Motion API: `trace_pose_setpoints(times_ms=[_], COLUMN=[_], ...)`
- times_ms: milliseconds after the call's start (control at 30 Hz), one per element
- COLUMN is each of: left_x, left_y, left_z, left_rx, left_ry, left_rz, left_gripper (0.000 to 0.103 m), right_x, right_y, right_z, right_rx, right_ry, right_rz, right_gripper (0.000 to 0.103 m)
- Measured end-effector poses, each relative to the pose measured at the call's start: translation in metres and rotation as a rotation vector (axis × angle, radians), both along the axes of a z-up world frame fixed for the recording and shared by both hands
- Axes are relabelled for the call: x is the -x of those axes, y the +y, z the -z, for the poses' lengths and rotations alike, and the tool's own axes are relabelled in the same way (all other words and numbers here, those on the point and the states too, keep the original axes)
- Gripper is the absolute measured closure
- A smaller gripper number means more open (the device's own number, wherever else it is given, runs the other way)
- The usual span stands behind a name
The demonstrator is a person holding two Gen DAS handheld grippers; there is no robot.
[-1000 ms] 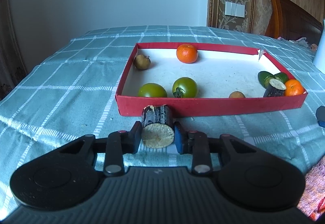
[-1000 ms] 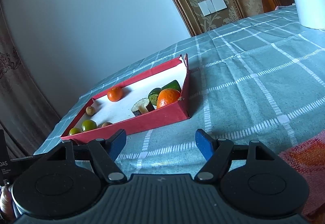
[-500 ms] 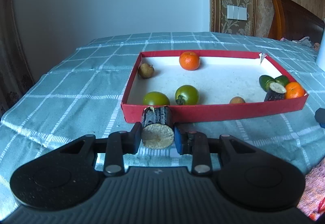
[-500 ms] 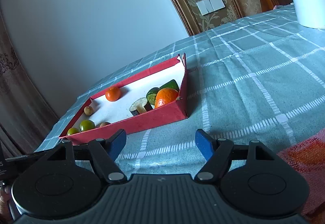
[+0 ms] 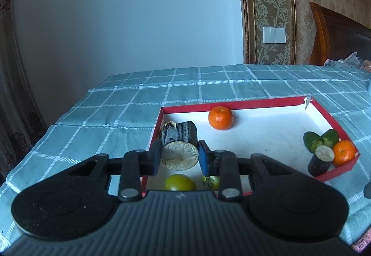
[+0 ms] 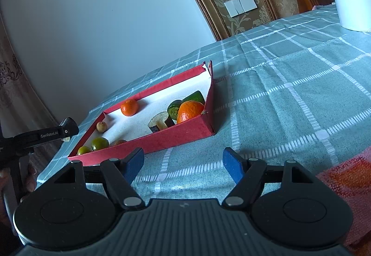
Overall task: Organize fruits
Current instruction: 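Carry the cylinder piece into the red tray and open the left gripper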
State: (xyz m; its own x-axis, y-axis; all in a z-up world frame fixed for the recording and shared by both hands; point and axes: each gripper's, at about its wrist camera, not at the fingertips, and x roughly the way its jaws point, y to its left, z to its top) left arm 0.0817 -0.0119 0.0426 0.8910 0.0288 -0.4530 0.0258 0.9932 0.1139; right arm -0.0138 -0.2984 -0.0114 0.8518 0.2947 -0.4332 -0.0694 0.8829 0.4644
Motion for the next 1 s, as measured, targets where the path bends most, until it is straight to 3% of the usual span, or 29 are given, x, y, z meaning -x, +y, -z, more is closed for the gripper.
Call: trace_pose_setpoints(times_ms=[333,367,400,433,667,700,800,1000], left_x=[-0.031,-0.032,-0.031,-0.03,-0.013,-0.007,0.015,0.062], left_y=[0.006,0.007,0.008,0.009,0.008,0.009,0.01,0.0], left_z=[0.028,0.029,0.03,0.031,0.022,0.019,0.012,0.01], left_rx=[-0.001,-0.005,-0.005,0.008,0.011,0.021,0.052,0.037], left_ry=[0.069,0.069,0.071,0.068,0.036,0.03,0.008,-0.042], left_rz=[-0.026,-0.033,-0.036,-0.022,-0.024,-0.023,-0.023,0.044], left_gripper=[0.072,0.068,0.053,0.047,0.041,0.038,0.014,0.016], right_x=[-0.001,-0.001,-0.002,-0.002,-0.002,-0.003,-0.004,-0.004], right_y=[0.001,0.001,0.001,0.001,0.001,0.001,0.001,0.004], right_z=[0.0,0.0,0.001,0.001,0.001,0.001,0.001,0.0], right_rx=[-0.002,-0.003,-0.003,-0.003,-0.001,-0.001,0.003,0.031], right_ry=[0.005,0.006,0.007,0.008,0.01,0.012,0.019,0.03], right_rz=[-0.007,-0.008,-0.008,-0.008,-0.007,-0.005,-0.003,0.002], right_gripper=[0.028,0.028,0.028,0.028,0.028,0.028,0.028,0.026])
